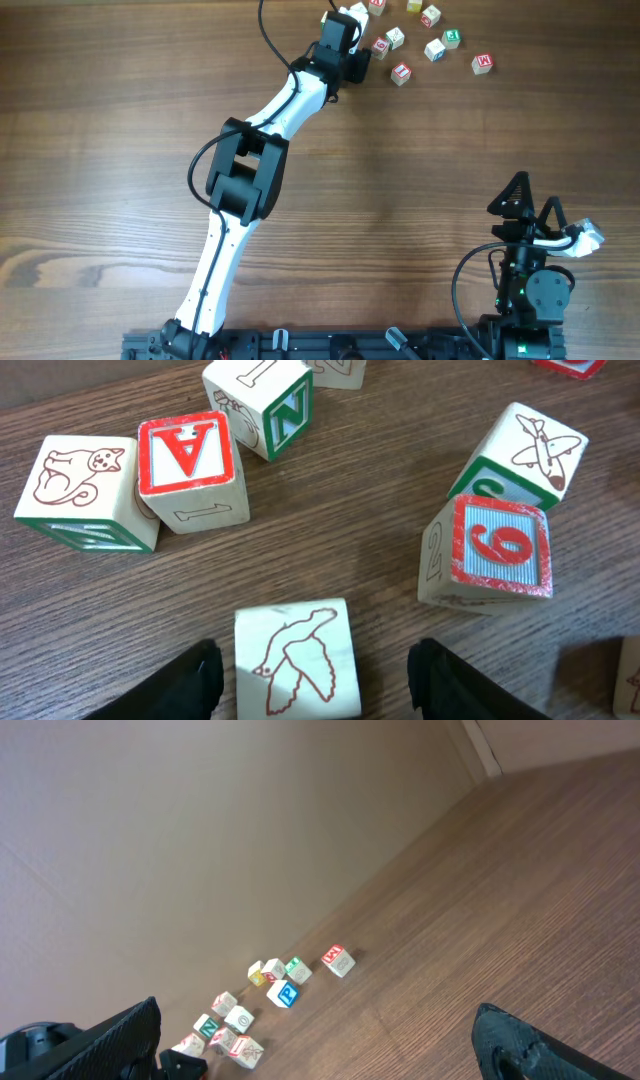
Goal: Form a circle
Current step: 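Lower the left gripper and grasp the white Z block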
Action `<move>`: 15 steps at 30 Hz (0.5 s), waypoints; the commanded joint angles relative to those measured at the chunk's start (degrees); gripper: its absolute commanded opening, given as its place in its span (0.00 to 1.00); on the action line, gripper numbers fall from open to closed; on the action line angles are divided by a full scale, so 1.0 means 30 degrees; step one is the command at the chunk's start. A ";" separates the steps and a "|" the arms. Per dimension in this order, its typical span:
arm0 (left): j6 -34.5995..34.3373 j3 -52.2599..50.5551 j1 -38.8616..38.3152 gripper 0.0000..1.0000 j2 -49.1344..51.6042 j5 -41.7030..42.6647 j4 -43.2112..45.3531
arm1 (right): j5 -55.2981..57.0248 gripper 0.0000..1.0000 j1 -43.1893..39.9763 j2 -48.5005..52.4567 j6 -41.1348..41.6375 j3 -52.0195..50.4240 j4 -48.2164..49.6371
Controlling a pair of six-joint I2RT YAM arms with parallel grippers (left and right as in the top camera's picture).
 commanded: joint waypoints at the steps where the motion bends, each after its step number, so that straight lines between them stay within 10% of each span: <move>1: 0.0146 0.0903 0.0036 0.58 0.0459 -0.0262 -0.0284 | -0.0233 1.00 -0.0066 -0.0153 -0.0248 -0.0029 0.0102; 15: 0.0160 0.1209 -0.0087 0.55 -0.0474 -0.1042 -0.0634 | -0.0233 1.00 -0.0066 -0.0153 -0.0248 -0.0029 0.0102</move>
